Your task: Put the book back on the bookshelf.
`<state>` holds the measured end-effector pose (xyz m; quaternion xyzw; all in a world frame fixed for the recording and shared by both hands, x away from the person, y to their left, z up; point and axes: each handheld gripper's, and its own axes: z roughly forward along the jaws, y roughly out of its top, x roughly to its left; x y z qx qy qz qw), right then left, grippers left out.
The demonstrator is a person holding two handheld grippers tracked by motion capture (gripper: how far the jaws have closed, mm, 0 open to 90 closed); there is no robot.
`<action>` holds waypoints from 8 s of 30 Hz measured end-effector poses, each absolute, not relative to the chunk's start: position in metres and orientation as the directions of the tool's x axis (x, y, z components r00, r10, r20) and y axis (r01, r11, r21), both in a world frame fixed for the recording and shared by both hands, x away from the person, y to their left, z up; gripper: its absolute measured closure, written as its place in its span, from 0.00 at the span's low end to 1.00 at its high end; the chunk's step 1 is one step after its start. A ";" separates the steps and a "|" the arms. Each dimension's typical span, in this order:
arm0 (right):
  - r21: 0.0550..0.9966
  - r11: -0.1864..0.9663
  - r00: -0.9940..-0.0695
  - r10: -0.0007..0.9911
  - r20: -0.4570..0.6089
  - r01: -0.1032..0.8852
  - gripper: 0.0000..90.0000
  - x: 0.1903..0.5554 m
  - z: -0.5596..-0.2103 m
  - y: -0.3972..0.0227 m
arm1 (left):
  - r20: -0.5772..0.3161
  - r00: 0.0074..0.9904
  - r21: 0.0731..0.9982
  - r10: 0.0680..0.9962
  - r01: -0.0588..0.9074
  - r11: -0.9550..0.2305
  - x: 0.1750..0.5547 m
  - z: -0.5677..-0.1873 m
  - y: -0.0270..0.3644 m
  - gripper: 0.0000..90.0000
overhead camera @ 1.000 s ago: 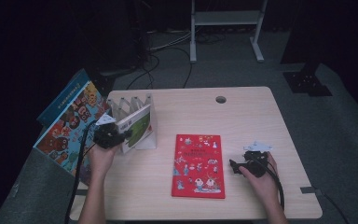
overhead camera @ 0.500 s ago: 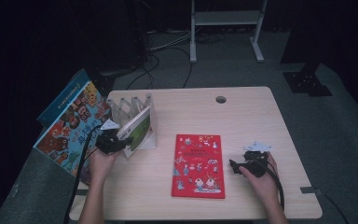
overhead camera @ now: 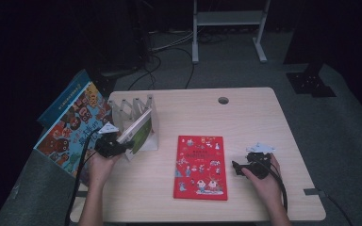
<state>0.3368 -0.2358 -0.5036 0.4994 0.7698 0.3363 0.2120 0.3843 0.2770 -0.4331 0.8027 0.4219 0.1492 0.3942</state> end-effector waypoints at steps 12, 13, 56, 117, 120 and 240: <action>0.729 0.275 -0.411 0.911 0.009 0.626 0.10 0.337 -0.504 -0.236 | -0.070 0.611 0.757 0.789 0.547 -0.357 0.357 -0.423 0.296 0.73; 0.730 0.275 -0.411 0.911 0.009 0.626 0.10 0.337 -0.504 -0.236 | -0.072 0.608 0.755 0.791 0.551 -0.355 0.355 -0.423 0.297 0.74; 0.729 0.275 -0.411 0.912 0.010 0.627 0.10 0.337 -0.504 -0.236 | -0.120 0.769 0.781 0.628 0.464 -0.418 0.351 -0.418 0.234 0.83; 0.731 0.533 -0.787 0.617 0.008 0.426 0.19 0.288 -0.502 -0.208 | -0.127 0.813 0.624 0.568 0.511 -0.591 0.341 -0.476 0.112 0.06; 0.729 0.539 -0.796 0.605 0.013 0.422 0.19 0.284 -0.502 -0.199 | -0.128 0.810 0.618 0.572 0.517 -0.593 0.343 -0.479 0.111 0.06; 0.720 0.498 -0.710 0.704 -0.010 0.484 0.14 0.262 -0.500 -0.182 | -0.111 0.872 0.583 0.476 0.445 -0.680 0.351 -0.485 0.094 0.00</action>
